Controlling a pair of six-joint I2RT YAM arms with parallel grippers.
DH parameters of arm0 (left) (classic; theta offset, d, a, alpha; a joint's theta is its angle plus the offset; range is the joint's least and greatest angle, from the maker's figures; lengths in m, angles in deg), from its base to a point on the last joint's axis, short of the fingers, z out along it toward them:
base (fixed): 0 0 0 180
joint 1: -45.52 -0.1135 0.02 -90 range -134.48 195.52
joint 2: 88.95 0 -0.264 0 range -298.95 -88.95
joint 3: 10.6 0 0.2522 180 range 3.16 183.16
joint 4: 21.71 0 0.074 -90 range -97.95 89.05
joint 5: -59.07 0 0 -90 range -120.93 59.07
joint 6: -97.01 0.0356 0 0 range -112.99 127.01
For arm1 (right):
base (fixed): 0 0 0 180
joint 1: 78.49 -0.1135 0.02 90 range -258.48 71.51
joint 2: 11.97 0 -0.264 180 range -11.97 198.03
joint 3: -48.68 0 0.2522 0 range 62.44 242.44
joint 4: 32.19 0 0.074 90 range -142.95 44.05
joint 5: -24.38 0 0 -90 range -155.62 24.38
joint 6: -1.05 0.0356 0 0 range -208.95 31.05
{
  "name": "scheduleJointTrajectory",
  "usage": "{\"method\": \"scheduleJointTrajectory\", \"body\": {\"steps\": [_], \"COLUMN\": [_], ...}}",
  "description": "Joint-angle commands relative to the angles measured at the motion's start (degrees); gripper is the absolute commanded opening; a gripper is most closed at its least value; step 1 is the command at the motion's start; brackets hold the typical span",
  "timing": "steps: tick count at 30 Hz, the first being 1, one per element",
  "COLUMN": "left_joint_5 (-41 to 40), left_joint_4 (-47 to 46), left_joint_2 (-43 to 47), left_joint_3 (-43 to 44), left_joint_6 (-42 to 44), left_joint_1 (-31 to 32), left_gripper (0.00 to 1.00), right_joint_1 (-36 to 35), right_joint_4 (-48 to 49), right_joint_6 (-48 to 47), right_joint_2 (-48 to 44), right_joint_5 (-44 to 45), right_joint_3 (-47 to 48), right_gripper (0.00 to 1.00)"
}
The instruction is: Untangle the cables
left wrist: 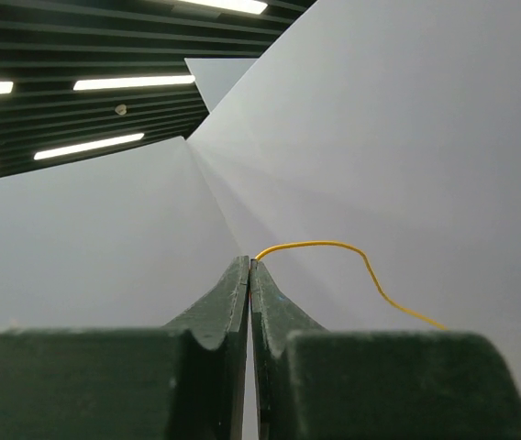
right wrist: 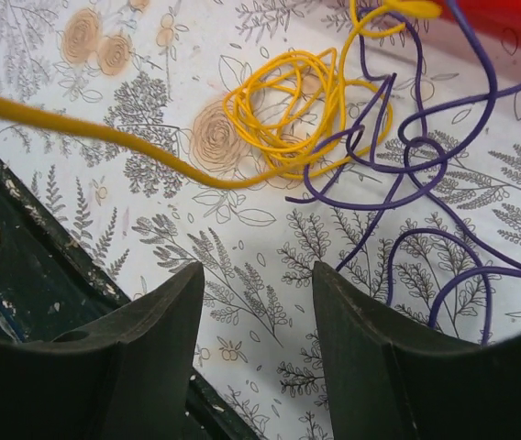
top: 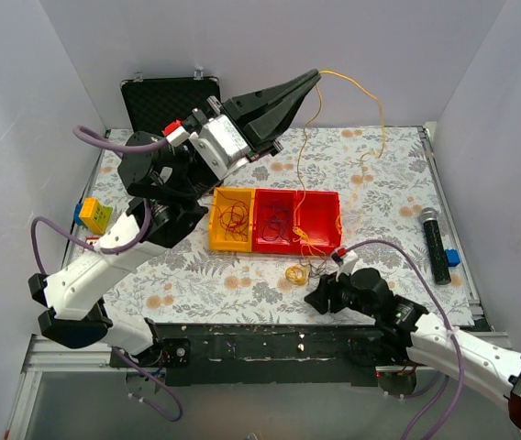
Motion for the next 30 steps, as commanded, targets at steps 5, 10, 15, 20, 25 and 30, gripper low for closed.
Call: {"method": "scheduleJointTrajectory", "body": {"steps": [5, 10, 15, 20, 25, 30], "left_joint_5": [-0.2, 0.0, 0.3, 0.4, 0.4, 0.8], "left_joint_4": [1.0, 1.6, 2.5, 3.4, 3.6, 3.7], "left_joint_2": [6.8, 9.5, 9.5, 9.1, 8.6, 8.6], "left_joint_3": [-12.4, -19.4, -20.1, -19.8, -18.8, -17.4], "left_joint_6": [3.5, 4.2, 3.8, 3.7, 3.4, 3.1], "left_joint_1": [0.3, 0.7, 0.8, 1.3, 1.6, 2.1], "left_gripper": [0.00, 0.00, 0.00, 0.00, 0.00, 0.00], "right_joint_1": [-0.1, -0.1, -0.1, -0.1, -0.1, 0.0], "right_joint_4": [-14.4, -20.7, -17.6, -10.1, -2.4, 3.0], "right_joint_6": [-4.8, -8.4, -10.6, -13.5, -15.2, -15.0], "right_joint_2": [-12.8, -12.7, -10.1, -3.6, 1.2, 5.6], "right_joint_5": [0.2, 4.6, 2.6, -1.7, 0.2, 4.6], "right_joint_3": [18.2, 30.3, 34.7, 37.3, 35.4, 32.8], "right_gripper": [0.66, 0.72, 0.75, 0.76, 0.75, 0.66]}}
